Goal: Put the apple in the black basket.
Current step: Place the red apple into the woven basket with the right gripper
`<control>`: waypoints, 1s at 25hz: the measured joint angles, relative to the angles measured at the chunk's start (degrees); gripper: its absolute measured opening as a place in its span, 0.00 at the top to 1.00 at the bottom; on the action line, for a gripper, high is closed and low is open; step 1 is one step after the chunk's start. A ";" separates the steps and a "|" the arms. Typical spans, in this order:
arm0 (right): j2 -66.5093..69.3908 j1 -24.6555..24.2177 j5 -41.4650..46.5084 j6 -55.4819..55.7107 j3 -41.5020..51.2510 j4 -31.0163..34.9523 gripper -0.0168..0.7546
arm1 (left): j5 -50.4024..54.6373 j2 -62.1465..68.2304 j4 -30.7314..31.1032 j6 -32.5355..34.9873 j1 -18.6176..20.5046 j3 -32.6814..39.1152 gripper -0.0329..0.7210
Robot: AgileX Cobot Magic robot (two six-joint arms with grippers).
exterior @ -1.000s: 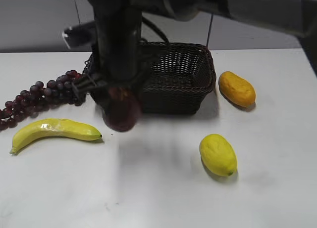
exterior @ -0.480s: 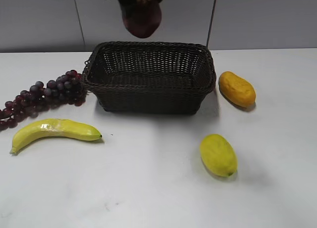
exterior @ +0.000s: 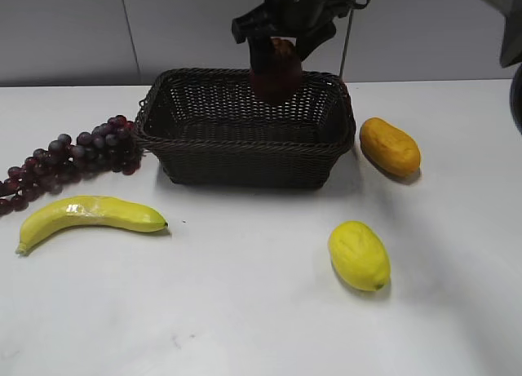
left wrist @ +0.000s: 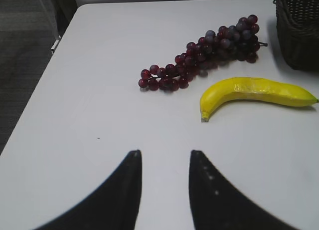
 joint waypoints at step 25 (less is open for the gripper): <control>9.54 0.30 -2.95 -0.35 -3.27 4.67 0.18 | 0.00 0.00 0.00 0.00 0.00 0.00 0.64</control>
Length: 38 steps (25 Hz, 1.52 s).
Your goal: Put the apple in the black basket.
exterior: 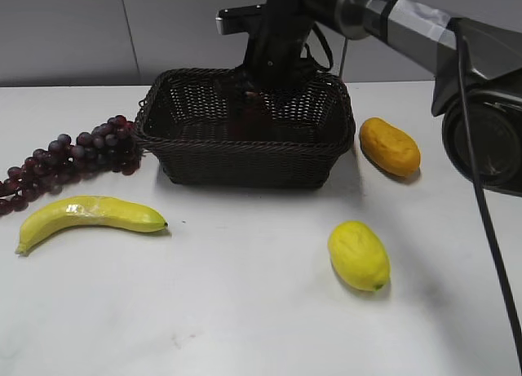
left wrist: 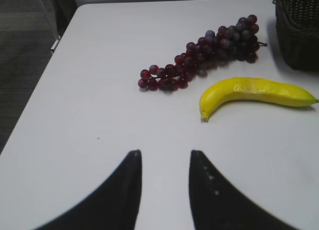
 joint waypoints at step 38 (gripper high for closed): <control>-48.78 -28.91 5.26 -4.76 43.80 -6.14 0.21 | 0.00 0.00 0.00 0.00 0.00 0.00 0.64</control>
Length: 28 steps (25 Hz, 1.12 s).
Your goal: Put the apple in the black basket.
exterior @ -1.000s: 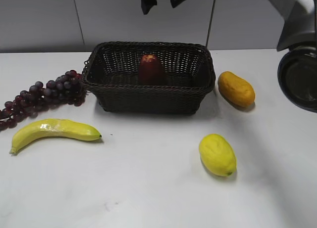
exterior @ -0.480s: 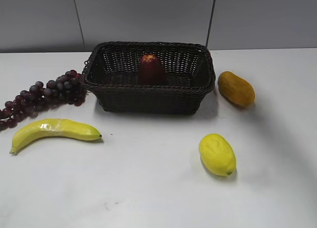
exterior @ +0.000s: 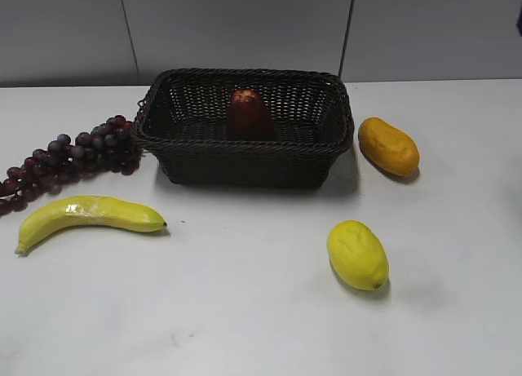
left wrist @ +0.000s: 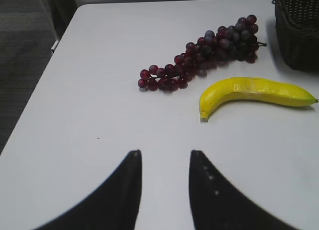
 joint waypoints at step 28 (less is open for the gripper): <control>-63.87 -1.45 -10.33 -2.55 65.40 3.44 0.21 | 0.00 0.00 0.00 0.00 0.00 0.00 0.64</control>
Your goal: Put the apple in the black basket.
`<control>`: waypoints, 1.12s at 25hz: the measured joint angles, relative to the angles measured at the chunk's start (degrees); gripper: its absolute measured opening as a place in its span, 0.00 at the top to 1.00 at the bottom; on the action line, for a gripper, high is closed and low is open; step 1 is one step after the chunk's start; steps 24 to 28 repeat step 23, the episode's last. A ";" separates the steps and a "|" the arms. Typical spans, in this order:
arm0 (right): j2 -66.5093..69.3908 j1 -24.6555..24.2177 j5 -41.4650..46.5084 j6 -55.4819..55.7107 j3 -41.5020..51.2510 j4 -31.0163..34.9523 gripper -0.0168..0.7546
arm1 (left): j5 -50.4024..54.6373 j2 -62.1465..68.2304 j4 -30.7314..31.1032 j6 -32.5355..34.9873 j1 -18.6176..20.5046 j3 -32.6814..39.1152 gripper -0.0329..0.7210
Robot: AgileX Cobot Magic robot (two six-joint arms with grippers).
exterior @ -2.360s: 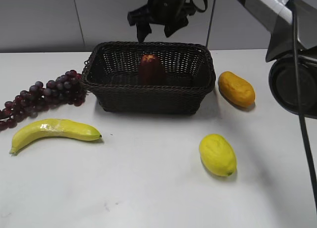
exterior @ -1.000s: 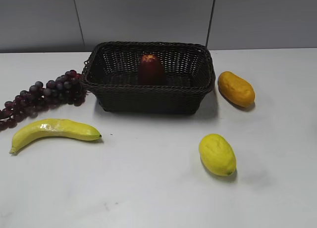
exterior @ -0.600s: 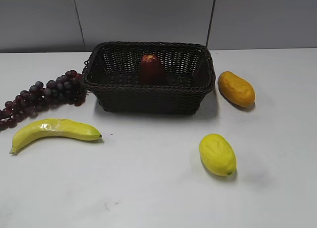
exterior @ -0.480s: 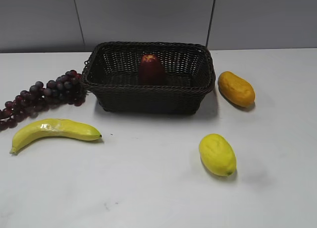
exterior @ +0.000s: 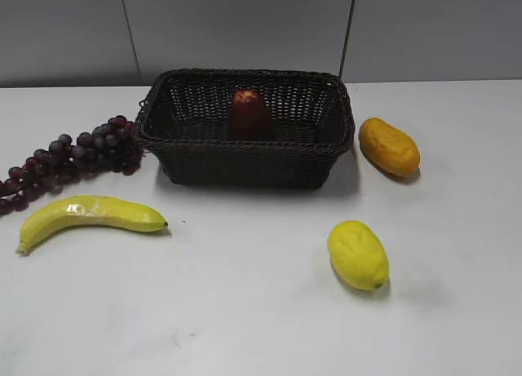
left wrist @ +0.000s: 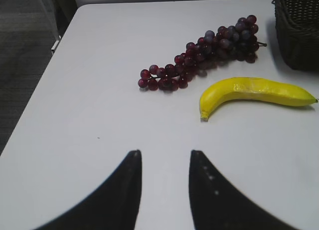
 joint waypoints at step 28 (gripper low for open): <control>-31.66 0.00 2.54 0.05 0.97 0.44 0.21 | 0.00 0.00 0.00 0.00 0.00 0.00 0.64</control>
